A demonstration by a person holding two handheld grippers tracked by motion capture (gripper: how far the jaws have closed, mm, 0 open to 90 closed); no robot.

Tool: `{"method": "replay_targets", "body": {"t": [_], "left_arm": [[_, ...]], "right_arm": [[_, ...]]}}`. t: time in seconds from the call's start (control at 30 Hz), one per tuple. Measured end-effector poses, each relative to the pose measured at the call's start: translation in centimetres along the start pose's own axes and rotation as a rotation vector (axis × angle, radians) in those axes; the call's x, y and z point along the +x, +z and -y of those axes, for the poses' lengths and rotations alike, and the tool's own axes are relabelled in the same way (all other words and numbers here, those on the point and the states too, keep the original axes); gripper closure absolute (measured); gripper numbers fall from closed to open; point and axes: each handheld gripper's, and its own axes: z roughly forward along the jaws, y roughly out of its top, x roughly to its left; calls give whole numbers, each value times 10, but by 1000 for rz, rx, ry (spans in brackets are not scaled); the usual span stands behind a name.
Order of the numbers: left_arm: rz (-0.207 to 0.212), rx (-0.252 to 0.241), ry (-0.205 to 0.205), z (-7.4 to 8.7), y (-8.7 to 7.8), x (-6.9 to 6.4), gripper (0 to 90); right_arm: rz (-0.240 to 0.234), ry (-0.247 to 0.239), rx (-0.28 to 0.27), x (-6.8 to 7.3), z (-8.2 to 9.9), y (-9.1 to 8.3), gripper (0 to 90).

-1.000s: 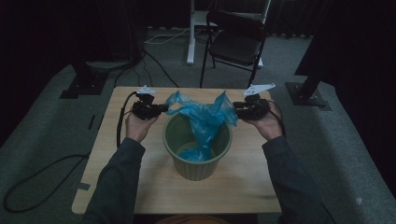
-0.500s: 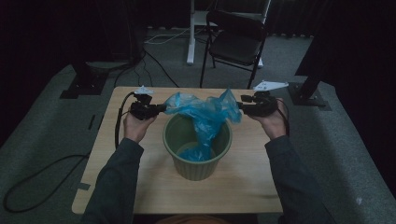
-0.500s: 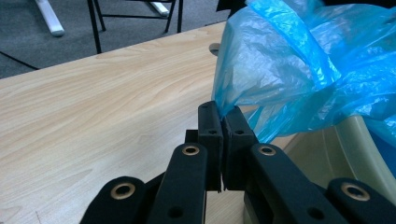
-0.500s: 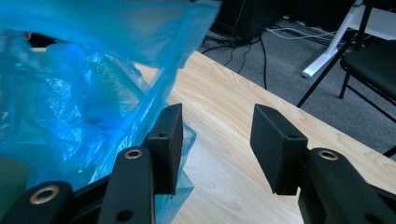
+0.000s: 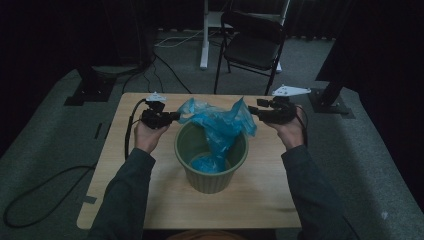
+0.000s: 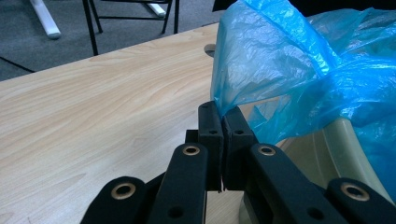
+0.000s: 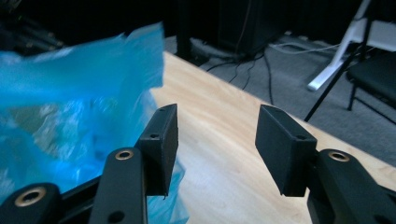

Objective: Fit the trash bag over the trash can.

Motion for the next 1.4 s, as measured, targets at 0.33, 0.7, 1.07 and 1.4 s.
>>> {"method": "replay_targets", "body": {"t": [0.33,0.7,1.07,1.4], "left_arm": [[-1,0,-4,0,-1,1,882],[-1,-5,-8,0,-1,1,882],[9,-5,-17,0,-2,2,882],[15,-10,-26,-1,-2,3,882]], "right_arm": [[36,17,-57,0,-1,-18,579],[-100,-126,-14,33,-4,-34,782],[-223,-213,29,71,7,-31,580],[-266,-271,57,92,8,-12,753]]}}
